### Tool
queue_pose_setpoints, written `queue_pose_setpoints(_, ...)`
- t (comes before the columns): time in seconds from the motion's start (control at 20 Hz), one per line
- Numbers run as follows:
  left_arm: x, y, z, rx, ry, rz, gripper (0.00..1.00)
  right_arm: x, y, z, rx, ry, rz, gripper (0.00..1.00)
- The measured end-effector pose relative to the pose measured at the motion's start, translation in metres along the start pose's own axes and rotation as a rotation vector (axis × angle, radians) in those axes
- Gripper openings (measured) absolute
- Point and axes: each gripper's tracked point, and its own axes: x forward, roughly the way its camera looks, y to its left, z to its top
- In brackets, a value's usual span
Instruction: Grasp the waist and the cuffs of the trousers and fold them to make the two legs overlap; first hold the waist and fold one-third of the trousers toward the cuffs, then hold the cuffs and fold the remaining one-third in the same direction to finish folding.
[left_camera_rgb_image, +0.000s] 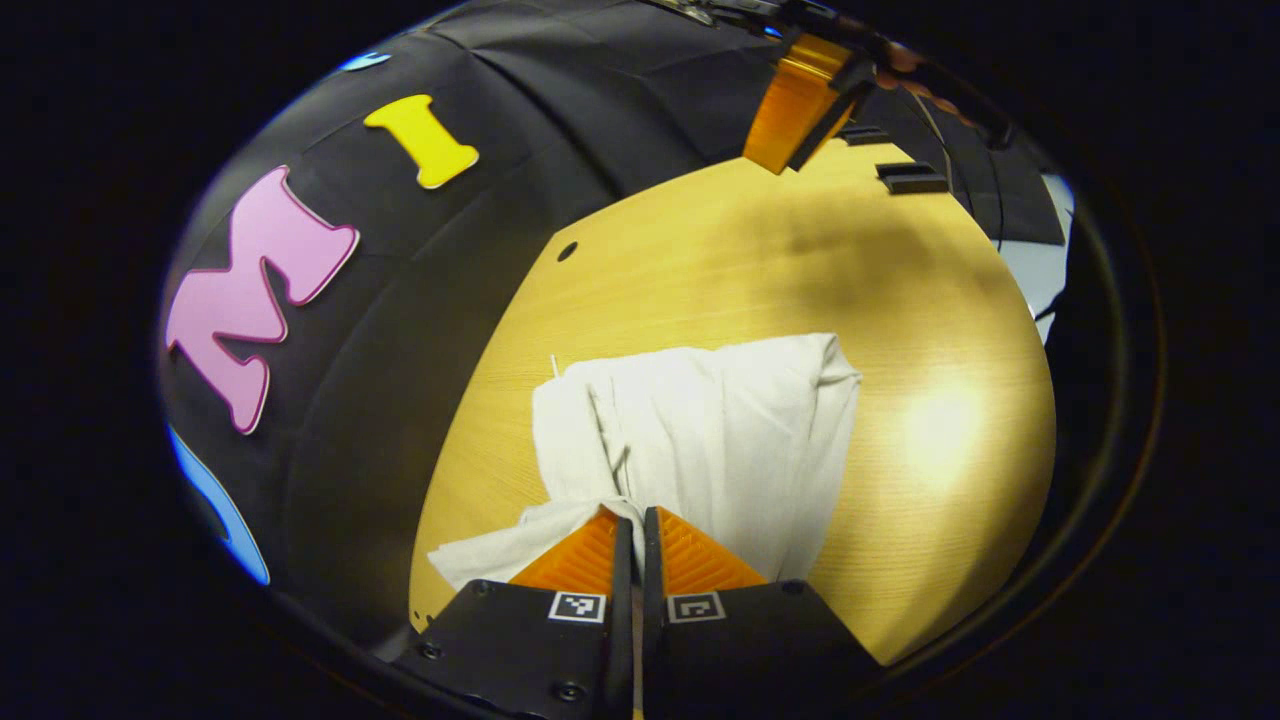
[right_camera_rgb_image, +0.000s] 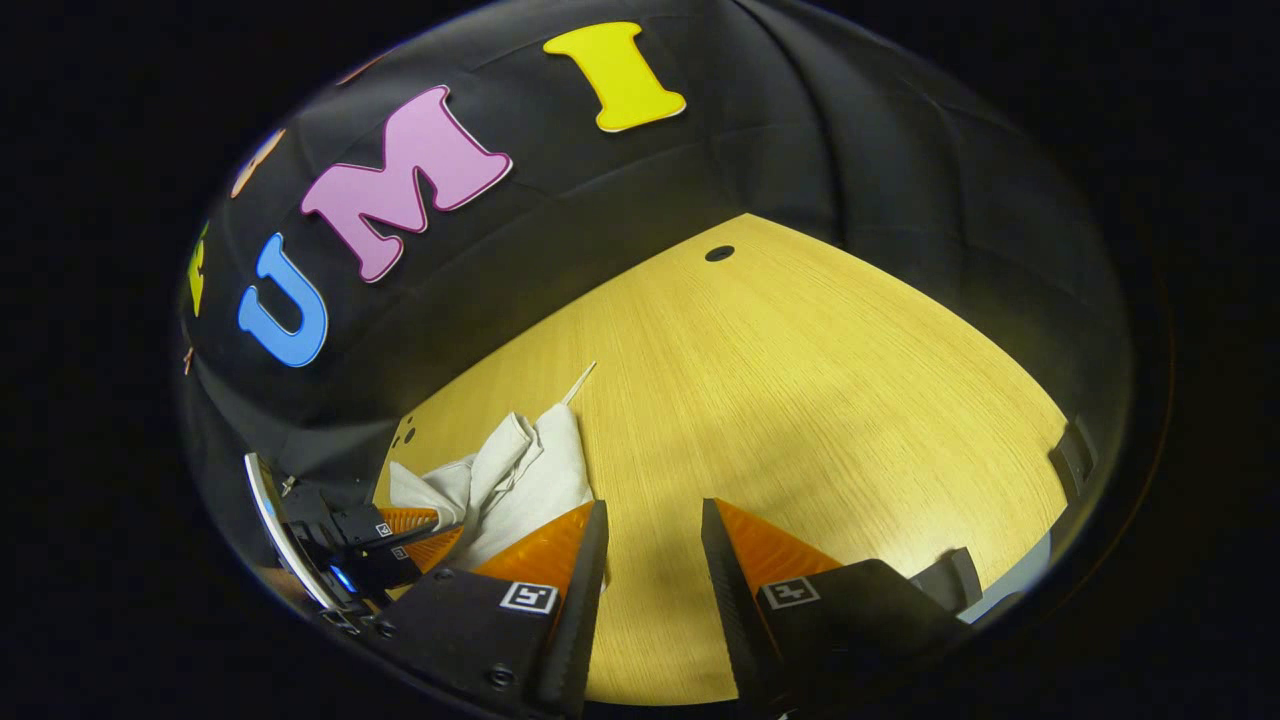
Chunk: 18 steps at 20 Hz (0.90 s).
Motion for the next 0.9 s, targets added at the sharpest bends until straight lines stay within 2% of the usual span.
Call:
queue_pose_setpoints(0.15, 0.007, -0.006, -0.003, 0.032, 0.033, -0.043, 0.11, 0.001, -0.011, -0.002, 0.026, 0.005, -0.010, 0.59)
queue_pose_setpoints(0.25, 0.011, -0.011, -0.005, 0.028, 0.044, -0.052, 0.18, 0.002, -0.016, -0.003, 0.037, 0.005, -0.014, 0.59)
queue_pose_setpoints(0.35, 0.016, -0.015, -0.007, 0.022, 0.037, -0.051, 0.56, 0.006, -0.018, -0.003, 0.047, 0.007, -0.009, 0.59)
queue_pose_setpoints(0.5, 0.012, -0.008, -0.004, -0.002, 0.027, -0.010, 0.69, 0.015, -0.019, -0.005, 0.038, 0.026, -0.002, 0.58)
queue_pose_setpoints(0.6, 0.001, 0.003, 0.003, -0.036, 0.006, 0.032, 0.76, 0.022, -0.017, -0.005, 0.036, 0.041, 0.015, 0.59)
queue_pose_setpoints(0.9, -0.054, 0.058, 0.018, -0.175, -0.014, 0.181, 0.80, 0.047, 0.000, -0.002, 0.021, 0.105, 0.088, 0.59)
